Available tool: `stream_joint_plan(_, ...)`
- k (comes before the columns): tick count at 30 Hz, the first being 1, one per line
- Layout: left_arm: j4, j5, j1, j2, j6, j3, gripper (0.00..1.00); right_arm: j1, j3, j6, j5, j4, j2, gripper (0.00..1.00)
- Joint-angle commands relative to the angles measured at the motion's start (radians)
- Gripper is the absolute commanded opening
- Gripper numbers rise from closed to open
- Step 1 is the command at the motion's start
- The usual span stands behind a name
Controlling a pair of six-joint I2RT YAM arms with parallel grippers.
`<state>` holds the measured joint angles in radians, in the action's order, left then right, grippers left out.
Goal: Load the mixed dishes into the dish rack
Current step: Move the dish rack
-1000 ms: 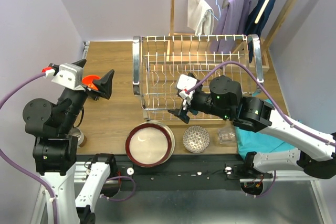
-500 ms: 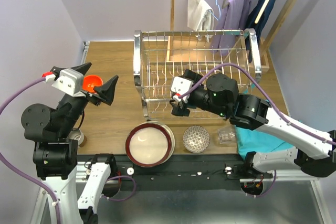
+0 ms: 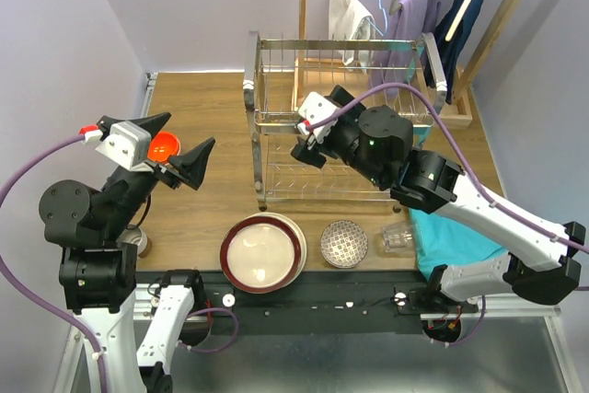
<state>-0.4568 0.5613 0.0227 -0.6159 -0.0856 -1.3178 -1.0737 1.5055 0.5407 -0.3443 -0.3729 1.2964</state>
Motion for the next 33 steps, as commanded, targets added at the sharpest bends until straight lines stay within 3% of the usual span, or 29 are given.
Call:
stream_joint_plan(1,0.009,0.026,0.008,0.001,-0.008,0.009,0.99,0.0,0.085,0.015,-0.096,0.118,0.014,1.0)
stream_joint_plan(4,0.015,0.031,0.008,-0.005,-0.009,0.015,0.99,0.001,0.159,0.021,-0.09,0.114,0.024,1.0)
stream_joint_plan(7,0.003,0.029,0.006,-0.015,0.003,0.017,0.99,0.001,0.295,0.012,0.0,-0.08,0.041,1.0)
stream_joint_plan(13,-0.028,0.012,0.008,-0.01,0.055,0.028,0.99,0.001,0.424,-0.061,0.307,-0.614,-0.003,0.96)
stream_joint_plan(14,-0.028,0.009,0.008,-0.008,0.061,0.029,0.99,0.001,0.423,-0.059,0.411,-0.756,-0.006,0.95)
stream_joint_plan(17,-0.039,-0.009,0.008,-0.016,0.069,0.022,0.99,0.001,0.346,-0.048,0.517,-1.002,-0.008,0.94)
stream_joint_plan(23,0.009,-0.012,0.008,0.004,0.047,0.081,0.99,0.001,-0.047,0.03,0.51,-0.95,-0.153,1.0)
stream_joint_plan(27,-0.016,-0.005,0.011,0.008,0.05,0.095,0.99,0.003,-0.273,0.174,0.476,-0.972,-0.216,1.0)
stream_joint_plan(33,-0.039,-0.012,0.02,0.013,0.073,0.115,0.99,0.001,-0.485,0.294,0.438,-0.94,-0.29,1.0)
